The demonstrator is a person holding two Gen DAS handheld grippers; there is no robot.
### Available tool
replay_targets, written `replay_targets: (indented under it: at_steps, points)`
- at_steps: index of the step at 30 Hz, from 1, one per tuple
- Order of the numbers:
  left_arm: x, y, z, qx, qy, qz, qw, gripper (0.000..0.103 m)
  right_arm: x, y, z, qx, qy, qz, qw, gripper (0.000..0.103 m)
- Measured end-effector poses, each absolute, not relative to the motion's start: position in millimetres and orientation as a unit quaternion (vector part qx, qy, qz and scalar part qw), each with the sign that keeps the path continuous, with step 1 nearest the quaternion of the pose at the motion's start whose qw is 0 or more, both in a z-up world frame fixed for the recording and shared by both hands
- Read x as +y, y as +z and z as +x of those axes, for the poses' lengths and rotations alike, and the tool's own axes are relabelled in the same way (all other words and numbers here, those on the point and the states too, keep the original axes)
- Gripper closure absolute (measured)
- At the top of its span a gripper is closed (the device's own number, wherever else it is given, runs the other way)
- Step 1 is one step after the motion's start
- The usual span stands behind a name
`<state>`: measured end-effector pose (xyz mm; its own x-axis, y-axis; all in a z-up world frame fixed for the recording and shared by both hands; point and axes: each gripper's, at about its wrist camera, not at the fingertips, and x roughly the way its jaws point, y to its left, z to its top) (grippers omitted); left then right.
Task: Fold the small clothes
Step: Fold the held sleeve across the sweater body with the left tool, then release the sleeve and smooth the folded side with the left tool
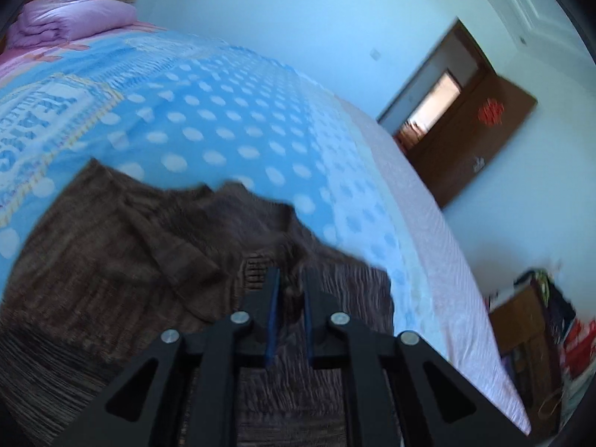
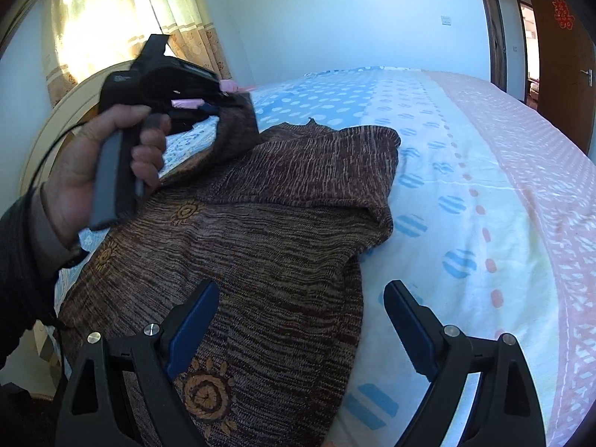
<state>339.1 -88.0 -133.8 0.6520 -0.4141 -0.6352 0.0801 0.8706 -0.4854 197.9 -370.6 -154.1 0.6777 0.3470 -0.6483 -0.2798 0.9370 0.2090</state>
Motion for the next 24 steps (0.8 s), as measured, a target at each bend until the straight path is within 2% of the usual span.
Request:
replay_targets:
  at_steps: [1, 3, 4, 6, 7, 9, 12, 18, 19, 21, 24]
  points:
    - [-97, -137, 335, 0.4, -0.143, -0.194, 0.884, 0.088, -370, -155, 198, 0.364, 0.172, 0.045, 0.914, 0.012]
    - [-113, -137, 321, 0.402, -0.149, -0.144, 0.892, 0.065, -369, -156, 197, 0.363, 0.174, 0.04, 0.915, 0.012]
    - [-116, -134, 315, 0.395, -0.155, -0.129, 0.896, 0.06, -368, -157, 197, 0.362, 0.175, 0.037, 0.915, 0.012]
    - [-117, -125, 303, 0.376, -0.166, -0.108, 0.905, 0.045, -368, -159, 197, 0.361, 0.176, 0.033, 0.915, 0.012]
    - [-113, -120, 294, 0.363, -0.171, -0.093, 0.911, 0.042, -368, -160, 197, 0.362, 0.178, 0.034, 0.915, 0.012]
    - [-96, -111, 278, 0.333, -0.154, -0.044, 0.929, 0.023, -368, -162, 197, 0.362, 0.183, 0.034, 0.913, 0.012]
    - [-54, -118, 284, 0.329, -0.079, 0.008, 0.941, 0.015, -367, -159, 197, 0.361, 0.186, 0.034, 0.913, 0.012]
    - [34, -173, 328, 0.43, 0.067, 0.067, 0.898, 0.015, -359, -124, 220, 0.359, 0.189, 0.023, 0.914, 0.012]
    - [40, -181, 331, 0.437, 0.081, 0.067, 0.893, 0.014, -353, -119, 234, 0.368, 0.187, 0.022, 0.91, 0.012]
    - [58, -190, 335, 0.445, 0.076, 0.025, 0.892, 0.007, -341, -112, 258, 0.377, 0.192, 0.023, 0.906, 0.012]
    - [63, -190, 333, 0.442, 0.083, 0.009, 0.893, 0.005, -314, -109, 299, 0.388, 0.187, 0.002, 0.903, 0.012]
